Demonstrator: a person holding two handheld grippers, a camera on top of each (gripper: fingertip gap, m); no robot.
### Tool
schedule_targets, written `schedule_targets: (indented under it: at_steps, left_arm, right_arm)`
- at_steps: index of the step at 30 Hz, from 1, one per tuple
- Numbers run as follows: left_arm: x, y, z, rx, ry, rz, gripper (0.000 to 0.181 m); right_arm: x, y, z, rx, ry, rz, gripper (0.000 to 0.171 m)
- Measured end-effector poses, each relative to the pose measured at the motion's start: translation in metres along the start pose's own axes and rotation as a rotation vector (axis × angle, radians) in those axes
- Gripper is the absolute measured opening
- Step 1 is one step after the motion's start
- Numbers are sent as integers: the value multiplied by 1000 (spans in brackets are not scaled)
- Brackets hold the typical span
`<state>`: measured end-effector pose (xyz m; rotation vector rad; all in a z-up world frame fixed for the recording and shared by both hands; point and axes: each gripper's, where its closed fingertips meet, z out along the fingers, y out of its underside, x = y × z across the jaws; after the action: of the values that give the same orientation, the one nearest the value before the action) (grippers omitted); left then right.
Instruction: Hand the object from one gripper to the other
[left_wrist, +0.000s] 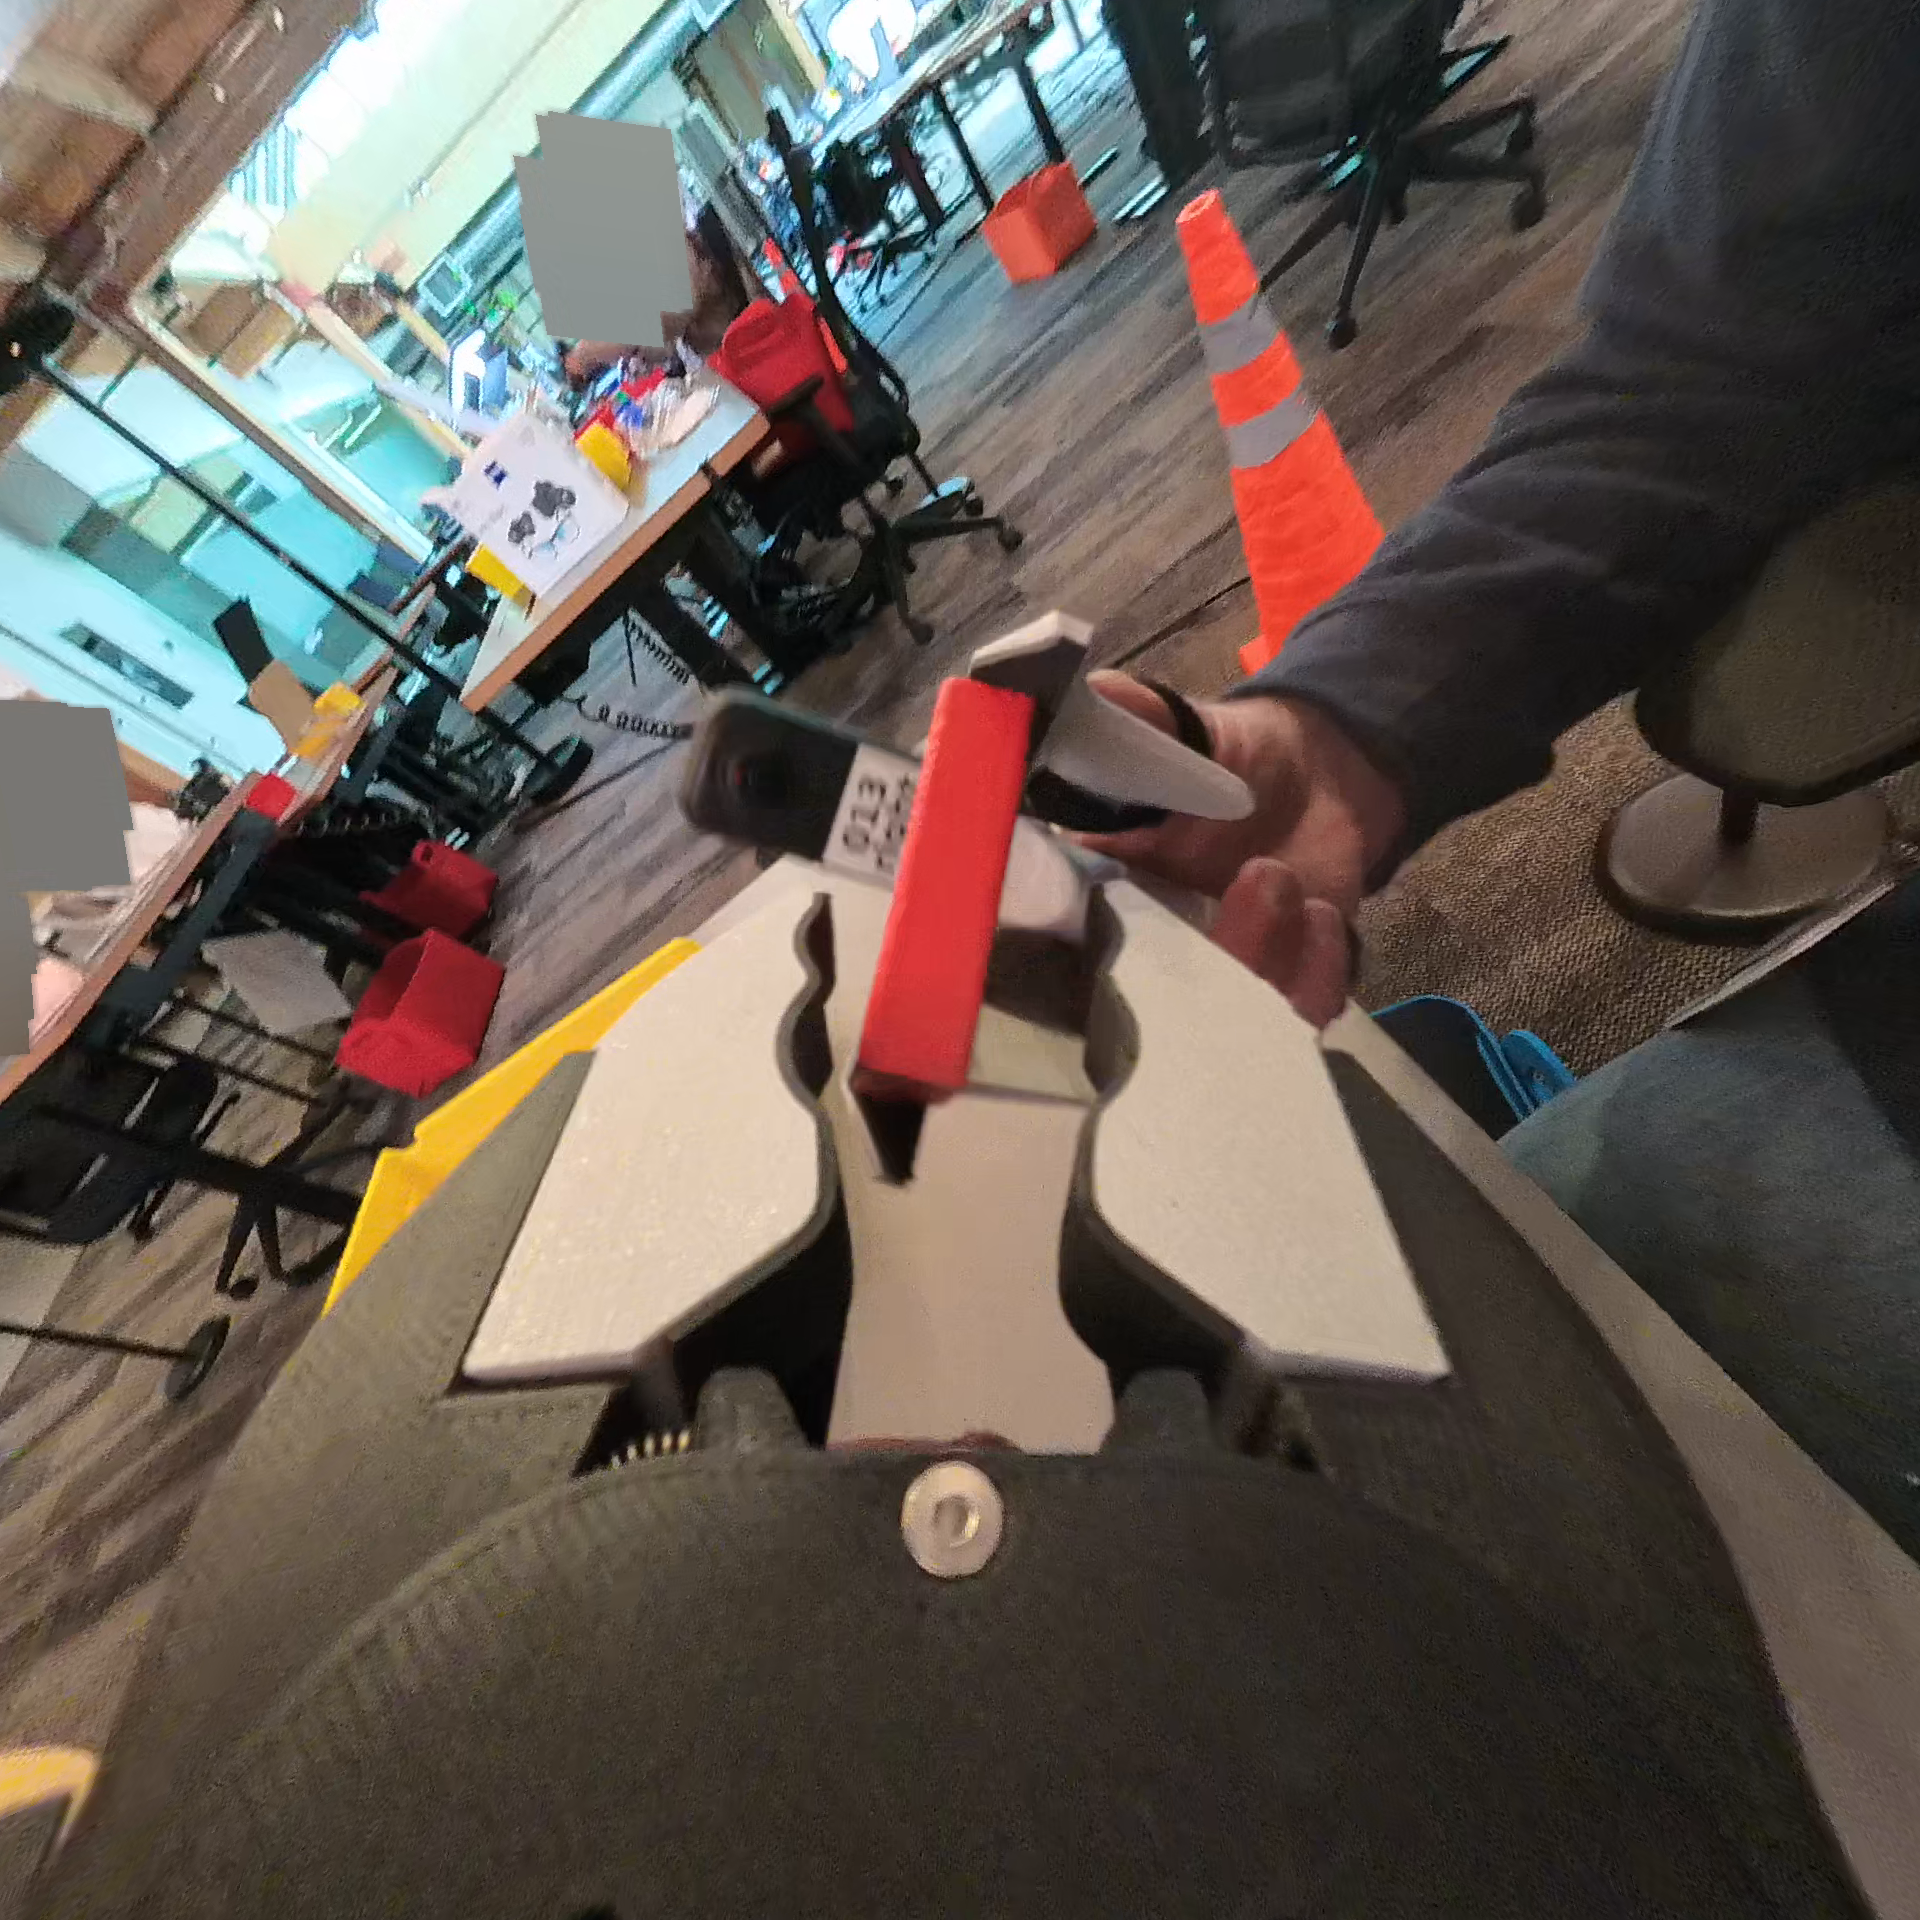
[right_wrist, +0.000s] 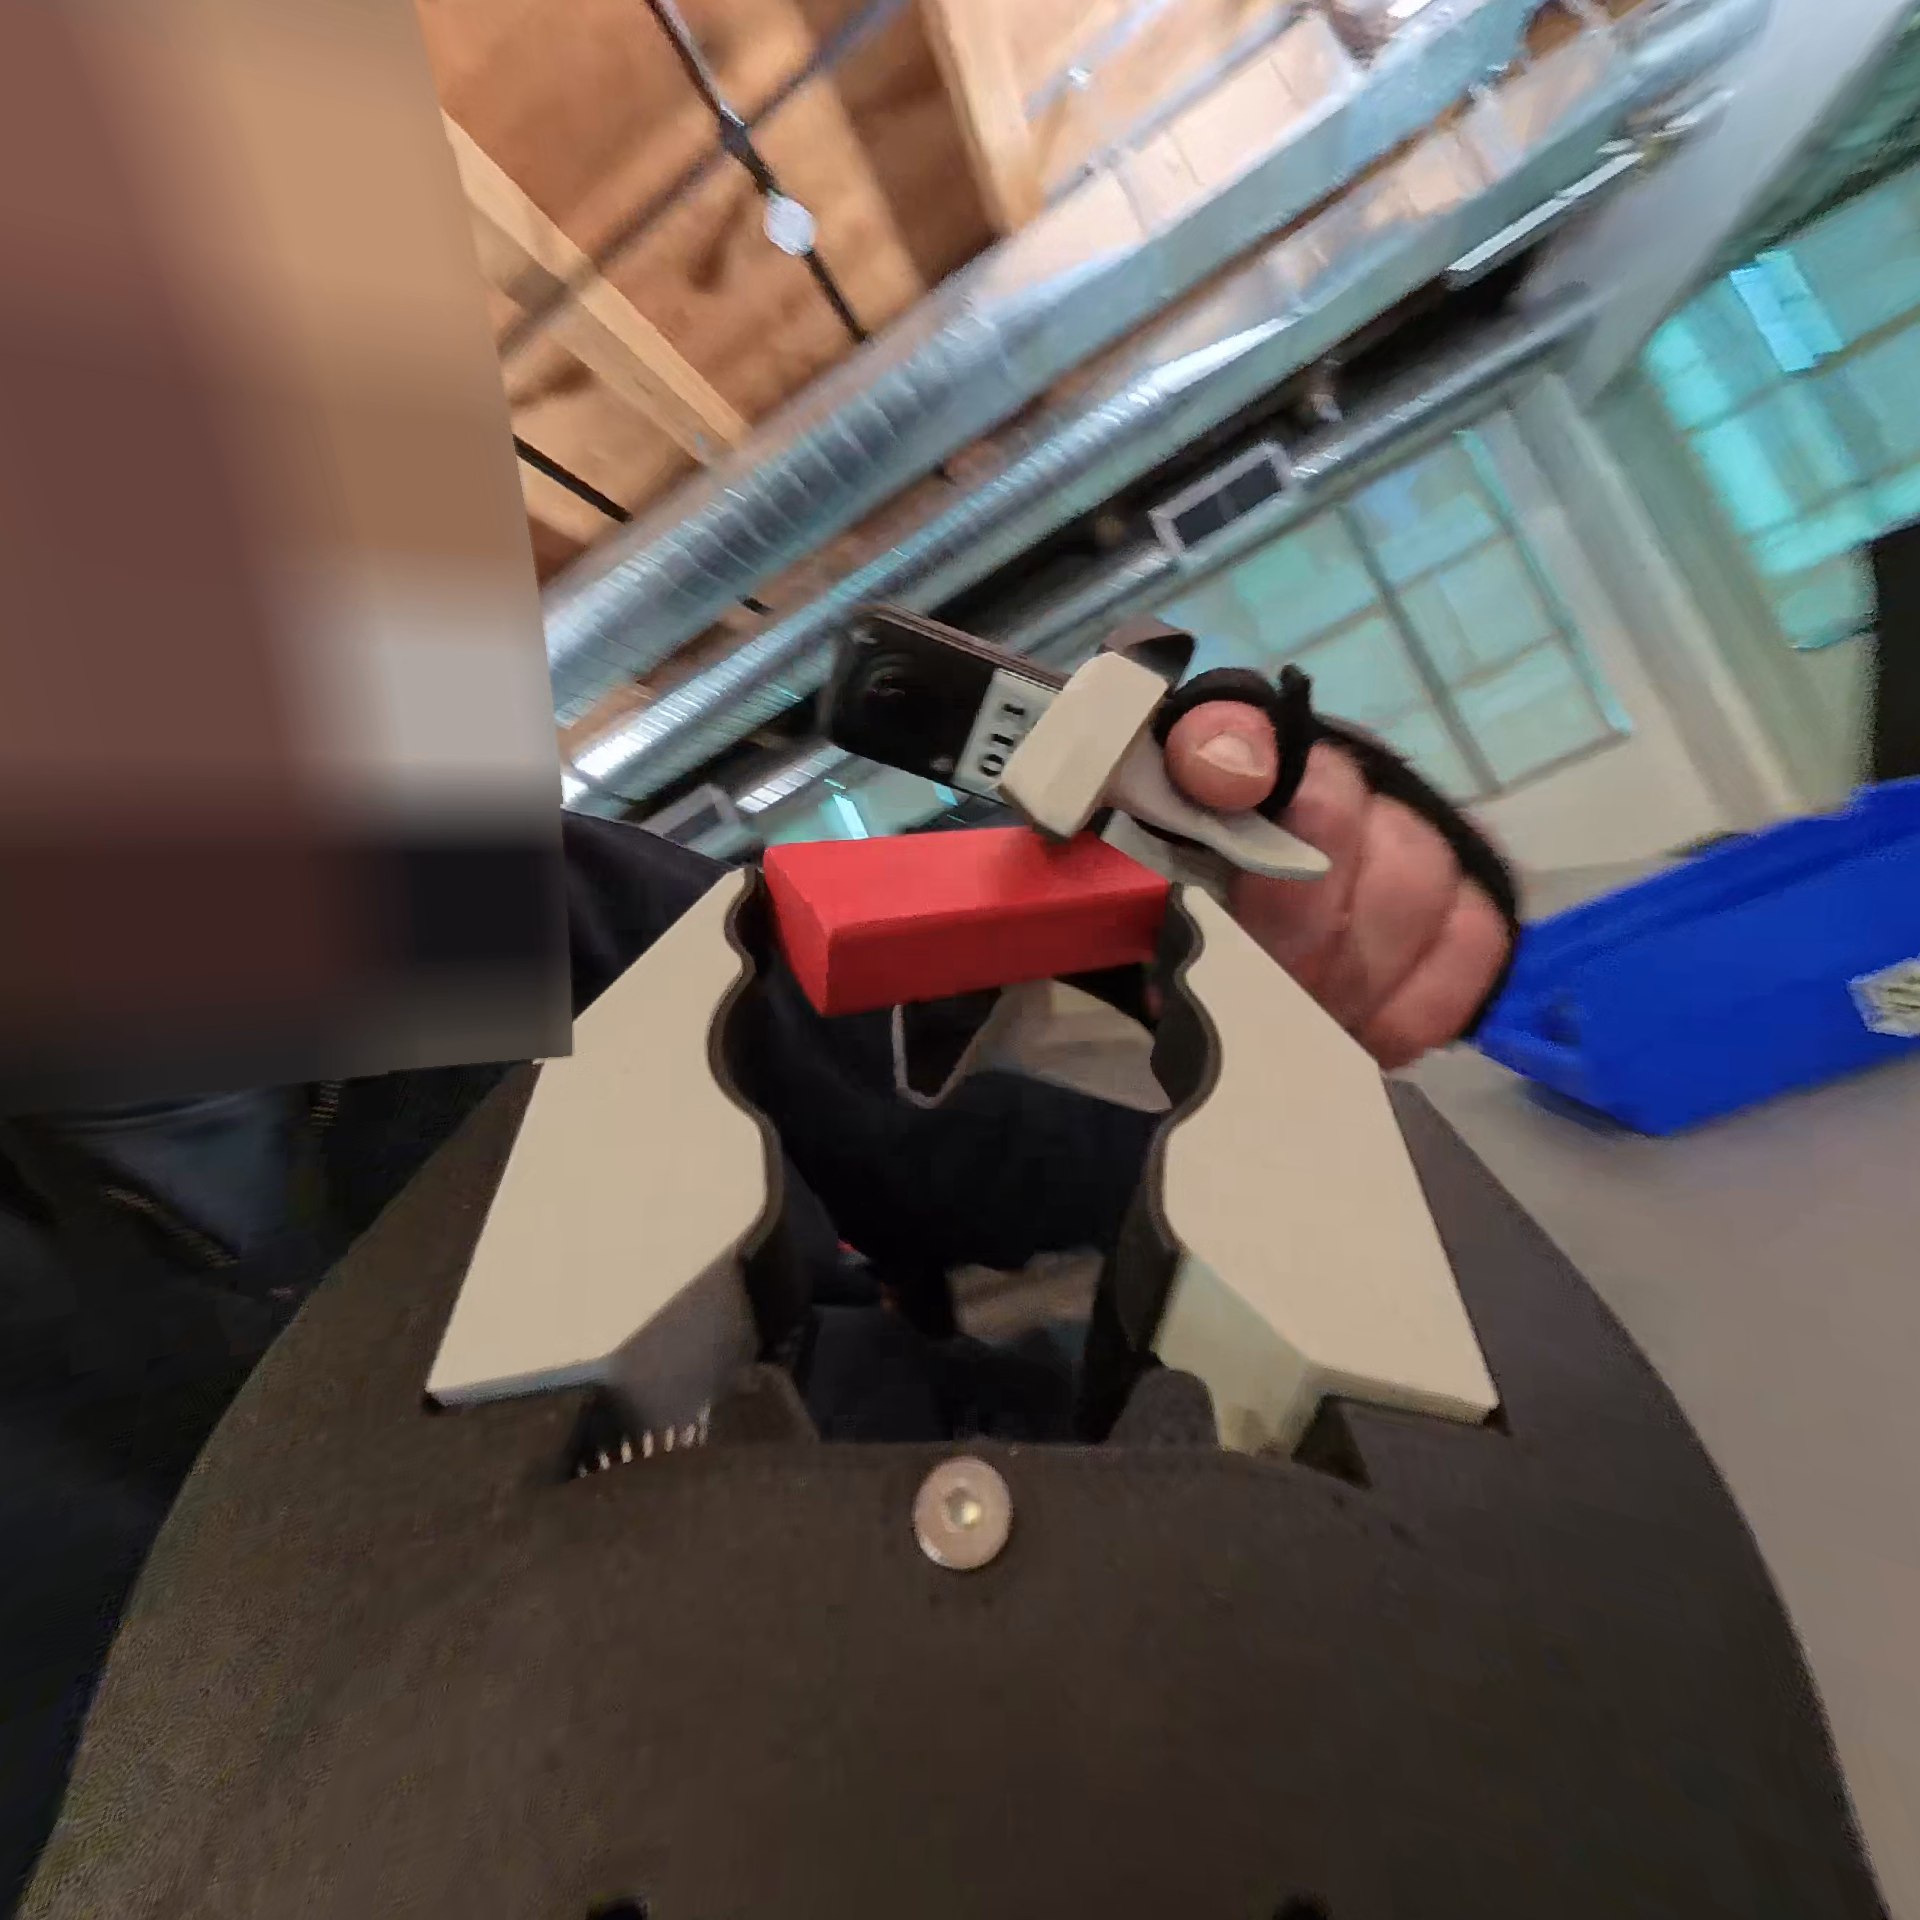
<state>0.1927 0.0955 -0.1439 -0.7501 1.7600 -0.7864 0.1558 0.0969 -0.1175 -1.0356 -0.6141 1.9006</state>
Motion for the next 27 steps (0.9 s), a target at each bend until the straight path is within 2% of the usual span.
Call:
schedule_targets:
  at_steps: [3, 7, 13, 16, 20, 24, 27]
  left_arm:
    - [-6, 11, -8, -32, -15, -98, 57]
    - [-26, 13, -25, 88, -67, -394, 53]
    - [-31, 39, -16, 120, -80, -852, 70]
    - [-26, 42, -5, 131, -57, -1044, 79]
    - [-21, 53, 8, 67, -125, -1144, 78]
    - [-14, 60, 19, 6, -179, -1151, 75]
    - [-16, 63, 21, -24, -235, -1124, 60]
  right_arm:
    - [11, -6, -13, -110, 164, -148, 72]
    - [30, -7, -30, -346, 440, -471, 72]
    - [57, -20, -55, -774, 835, -1229, 72]
    - [68, -21, -61, -1020, 938, -1538, 73]
    - [73, -28, -59, -1134, 1018, -1733, 73]
    - [78, -29, -57, -1191, 1047, -1839, 73]
    - [78, -29, -55, -1191, 1060, -1885, 73]
